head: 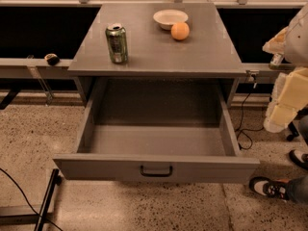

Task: Place orange into top drawer

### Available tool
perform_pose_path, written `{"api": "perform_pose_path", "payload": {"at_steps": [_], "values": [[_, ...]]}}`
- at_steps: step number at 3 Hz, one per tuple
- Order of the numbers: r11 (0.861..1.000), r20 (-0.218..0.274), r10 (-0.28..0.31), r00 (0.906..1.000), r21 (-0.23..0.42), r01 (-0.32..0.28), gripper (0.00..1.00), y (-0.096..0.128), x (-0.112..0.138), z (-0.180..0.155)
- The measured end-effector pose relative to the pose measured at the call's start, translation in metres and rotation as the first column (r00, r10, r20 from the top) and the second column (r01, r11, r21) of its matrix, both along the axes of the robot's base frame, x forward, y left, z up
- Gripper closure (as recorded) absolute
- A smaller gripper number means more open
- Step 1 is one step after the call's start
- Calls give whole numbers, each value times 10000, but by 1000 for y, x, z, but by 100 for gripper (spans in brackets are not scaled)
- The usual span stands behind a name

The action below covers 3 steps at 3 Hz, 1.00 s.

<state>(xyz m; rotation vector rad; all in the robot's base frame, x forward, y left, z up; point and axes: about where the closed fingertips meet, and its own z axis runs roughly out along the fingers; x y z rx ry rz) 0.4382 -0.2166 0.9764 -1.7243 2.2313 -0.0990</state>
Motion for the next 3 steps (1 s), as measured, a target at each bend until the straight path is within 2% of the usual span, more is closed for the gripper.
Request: {"api": "perform_pose_path", "payload": {"at_steps": [1, 2, 3], "values": [[10000, 0, 0, 10000, 0, 0, 0, 0, 0, 0], [9995, 1234, 242, 9921, 184, -267, 0, -1, 35, 20], [9964, 2899, 548, 9555, 458, -711, 0, 12, 121, 49]]}}
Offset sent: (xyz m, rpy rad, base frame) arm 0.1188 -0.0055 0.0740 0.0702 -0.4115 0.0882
